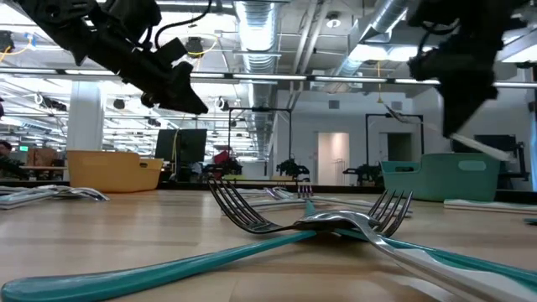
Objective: Sort silverware by color (type)
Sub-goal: Put the white-blue spoon into the blue bin, then put the blue fork into the yellow bin
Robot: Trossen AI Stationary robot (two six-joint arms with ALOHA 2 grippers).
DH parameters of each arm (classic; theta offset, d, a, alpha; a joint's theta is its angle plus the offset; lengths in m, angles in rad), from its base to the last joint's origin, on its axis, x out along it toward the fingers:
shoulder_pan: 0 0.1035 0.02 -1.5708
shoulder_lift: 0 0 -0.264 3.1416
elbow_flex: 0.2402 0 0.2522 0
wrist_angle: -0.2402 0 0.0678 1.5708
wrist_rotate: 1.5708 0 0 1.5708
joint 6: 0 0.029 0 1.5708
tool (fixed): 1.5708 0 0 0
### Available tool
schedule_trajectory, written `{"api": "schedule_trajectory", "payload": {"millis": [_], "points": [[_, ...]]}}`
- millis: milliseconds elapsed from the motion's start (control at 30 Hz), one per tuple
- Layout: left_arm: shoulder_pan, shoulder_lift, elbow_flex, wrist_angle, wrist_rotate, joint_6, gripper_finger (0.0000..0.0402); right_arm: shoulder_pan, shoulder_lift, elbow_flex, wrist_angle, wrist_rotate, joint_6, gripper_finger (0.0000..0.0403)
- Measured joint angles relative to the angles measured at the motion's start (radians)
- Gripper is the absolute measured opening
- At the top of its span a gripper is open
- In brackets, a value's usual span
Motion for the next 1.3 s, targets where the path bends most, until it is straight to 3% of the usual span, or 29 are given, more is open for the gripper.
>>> {"api": "schedule_trajectory", "payload": {"millis": [133, 267, 500, 700, 1000, 1133, 1300], "points": [[0.0, 0.0, 0.0, -0.014, -0.001, -0.013, 0.0139, -0.117, -0.001, 0.052, 0.003, 0.149, -0.077, 0.0037], [0.0, 0.0, 0.0, -0.014, -0.001, -0.015, 0.0139, -0.225, -0.001, 0.066, 0.011, 0.213, -0.171, 0.0038], [-0.002, 0.0, -0.021, -0.038, -0.001, -0.064, 0.0139, -0.339, -0.001, -0.021, 0.01, 0.227, -0.215, 0.0044], [-0.002, 0.0, -0.035, -0.046, -0.015, -0.065, 0.0139, -0.382, 0.0, -0.068, 0.082, 0.233, -0.263, 0.01], [-0.008, 0.0, -0.035, -0.083, -0.024, -0.124, 0.0139, -0.371, -0.003, -0.068, 0.127, 0.233, -0.244, 0.0201], [-0.017, 0.0, -0.035, -0.131, -0.027, -0.18, 0.0139, -0.298, -0.003, -0.068, 0.227, 0.233, -0.224, 0.0209], [-0.029, 0.0, -0.035, -0.213, -0.029, -0.189, 0.0139, -0.181, 0.015, -0.068, 0.509, 0.232, -0.27, 0.0204]]}}
